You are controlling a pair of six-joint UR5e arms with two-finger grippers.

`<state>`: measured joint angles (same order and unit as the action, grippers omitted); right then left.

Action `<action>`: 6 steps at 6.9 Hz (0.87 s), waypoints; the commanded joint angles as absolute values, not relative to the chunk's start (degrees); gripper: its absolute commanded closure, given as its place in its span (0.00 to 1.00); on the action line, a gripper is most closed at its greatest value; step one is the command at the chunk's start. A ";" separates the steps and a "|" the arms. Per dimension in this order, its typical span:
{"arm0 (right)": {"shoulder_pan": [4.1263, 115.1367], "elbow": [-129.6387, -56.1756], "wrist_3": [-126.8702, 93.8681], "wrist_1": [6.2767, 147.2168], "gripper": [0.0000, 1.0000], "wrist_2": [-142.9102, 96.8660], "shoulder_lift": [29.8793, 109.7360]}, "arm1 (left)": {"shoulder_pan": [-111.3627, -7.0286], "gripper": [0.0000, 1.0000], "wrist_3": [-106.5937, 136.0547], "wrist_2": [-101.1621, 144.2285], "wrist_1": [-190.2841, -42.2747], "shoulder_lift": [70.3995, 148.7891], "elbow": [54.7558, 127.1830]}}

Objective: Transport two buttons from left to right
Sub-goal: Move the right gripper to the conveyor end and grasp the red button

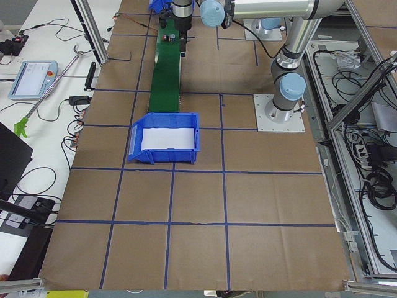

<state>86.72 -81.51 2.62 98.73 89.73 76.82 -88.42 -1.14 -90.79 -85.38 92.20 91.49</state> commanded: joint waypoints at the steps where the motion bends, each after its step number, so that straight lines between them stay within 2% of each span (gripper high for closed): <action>1: 86.75 -81.91 2.46 100.10 0.00 89.21 75.50 | -88.42 0.00 -1.14 -90.79 -85.25 92.20 91.49; 4: 86.75 -83.40 2.29 101.77 0.00 88.94 73.22 | -88.42 0.00 -1.14 -90.79 -85.25 92.20 91.49; 6: 86.75 -88.39 2.20 110.08 0.01 88.95 73.04 | -88.42 0.00 -1.14 -90.79 -85.25 92.20 91.49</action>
